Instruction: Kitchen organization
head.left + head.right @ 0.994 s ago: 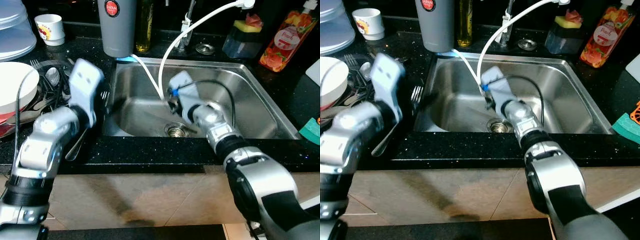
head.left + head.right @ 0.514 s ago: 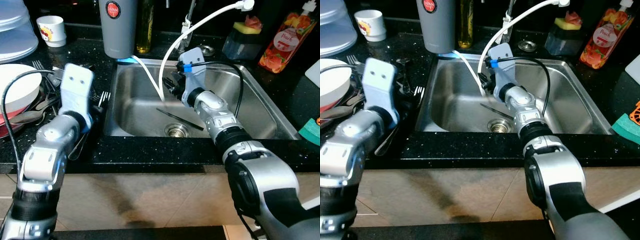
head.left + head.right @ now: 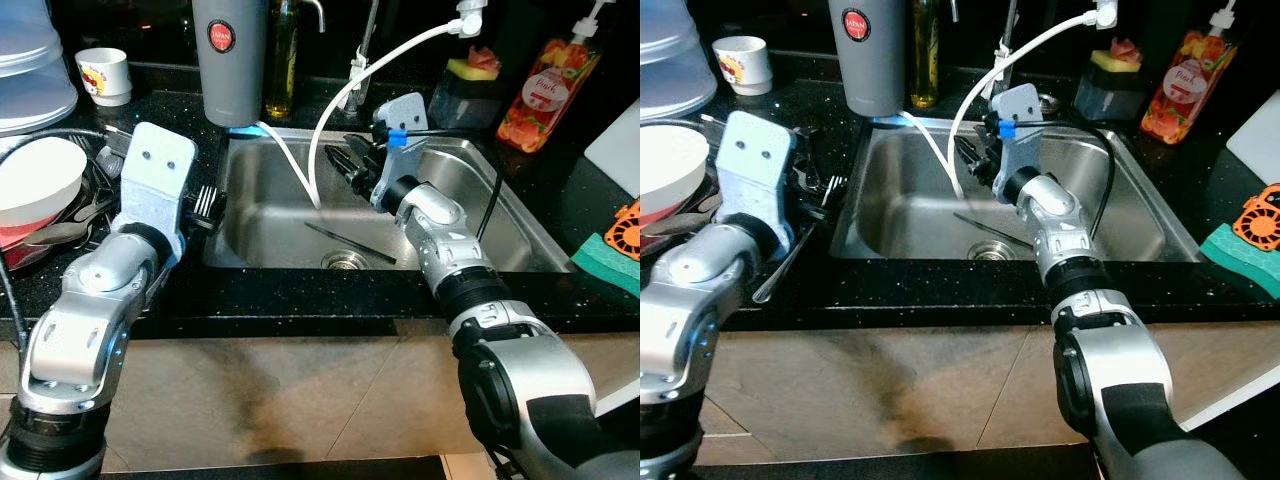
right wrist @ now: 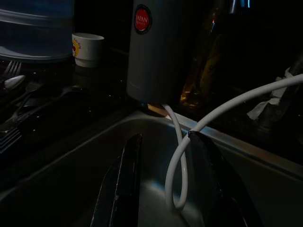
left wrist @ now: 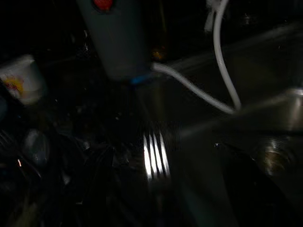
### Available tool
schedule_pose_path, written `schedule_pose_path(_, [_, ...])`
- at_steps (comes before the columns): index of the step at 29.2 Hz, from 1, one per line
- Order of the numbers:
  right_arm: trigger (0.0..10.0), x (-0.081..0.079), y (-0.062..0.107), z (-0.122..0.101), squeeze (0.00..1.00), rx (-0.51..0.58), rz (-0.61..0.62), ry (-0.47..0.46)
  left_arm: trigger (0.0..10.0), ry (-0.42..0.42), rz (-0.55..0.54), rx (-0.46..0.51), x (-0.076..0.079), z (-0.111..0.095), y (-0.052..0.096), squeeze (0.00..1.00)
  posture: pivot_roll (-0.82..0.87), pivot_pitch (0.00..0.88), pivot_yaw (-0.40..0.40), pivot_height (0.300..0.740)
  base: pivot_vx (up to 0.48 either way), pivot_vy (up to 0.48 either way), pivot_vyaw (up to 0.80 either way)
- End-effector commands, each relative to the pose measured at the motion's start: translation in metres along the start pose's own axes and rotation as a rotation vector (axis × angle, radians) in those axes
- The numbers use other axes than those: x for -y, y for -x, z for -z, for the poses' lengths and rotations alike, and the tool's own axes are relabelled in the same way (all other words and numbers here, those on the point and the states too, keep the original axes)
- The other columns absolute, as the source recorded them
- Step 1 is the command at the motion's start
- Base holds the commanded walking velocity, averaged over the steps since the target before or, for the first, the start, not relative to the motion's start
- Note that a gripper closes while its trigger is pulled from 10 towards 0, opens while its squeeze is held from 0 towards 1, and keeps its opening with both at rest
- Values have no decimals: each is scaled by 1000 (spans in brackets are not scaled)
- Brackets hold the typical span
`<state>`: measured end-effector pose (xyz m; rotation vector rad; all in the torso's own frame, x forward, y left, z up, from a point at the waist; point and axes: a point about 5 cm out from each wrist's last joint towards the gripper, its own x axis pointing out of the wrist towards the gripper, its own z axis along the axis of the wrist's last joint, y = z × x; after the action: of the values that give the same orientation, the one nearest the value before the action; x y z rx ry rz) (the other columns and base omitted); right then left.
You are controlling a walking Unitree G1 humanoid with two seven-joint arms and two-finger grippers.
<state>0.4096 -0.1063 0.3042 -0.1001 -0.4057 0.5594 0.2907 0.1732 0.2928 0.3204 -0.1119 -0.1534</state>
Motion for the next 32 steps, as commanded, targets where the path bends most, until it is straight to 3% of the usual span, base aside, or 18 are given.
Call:
schedule_pose_path(1, [10000, 2, 3, 2, 0, -7, -4, -7, 10000, 2, 1, -65, -1, 6, 5, 0, 90, 69, -71, 740, 0, 0, 0])
schedule_pose_path(2, [10000, 1, 4, 2, 0, -15, -24, -2, 10000, 47, -49, -158, -2, 13, 13, 0, 90, 73, -74, 740, 0, 0, 0])
schedule_pose_path(4, [10000, -1, 5, 4, 0, -25, -41, -1, 10000, 78, -69, -205, -2, 17, 18, 0, 92, 74, -76, 740, 0, 0, 0])
schedule_pose_path(8, [10000, -7, 5, 8, 0, -47, -78, 0, 10000, 93, -95, -234, -4, 21, 21, 0, 94, 77, -83, 740, 0, 0, 0])
schedule_pose_path(13, [10000, -32, 10, 25, 0, -138, -244, -23, 10000, 98, -153, -295, -12, 25, 27, 0, 97, 87, -91, 740, 0, 0, 0])
schedule_pose_path(26, [10000, -38, 21, 30, 0, -123, -186, -109, 10000, 83, -120, -359, -9, 36, 31, 0, 92, 98, -87, 740, 0, 0, 0])
schedule_pose_path(32, [10000, -39, 24, 30, 0, -120, -165, -130, 10000, 133, -92, -397, -8, 40, 28, 0, 97, 103, -84, 740, 0, 0, 0])
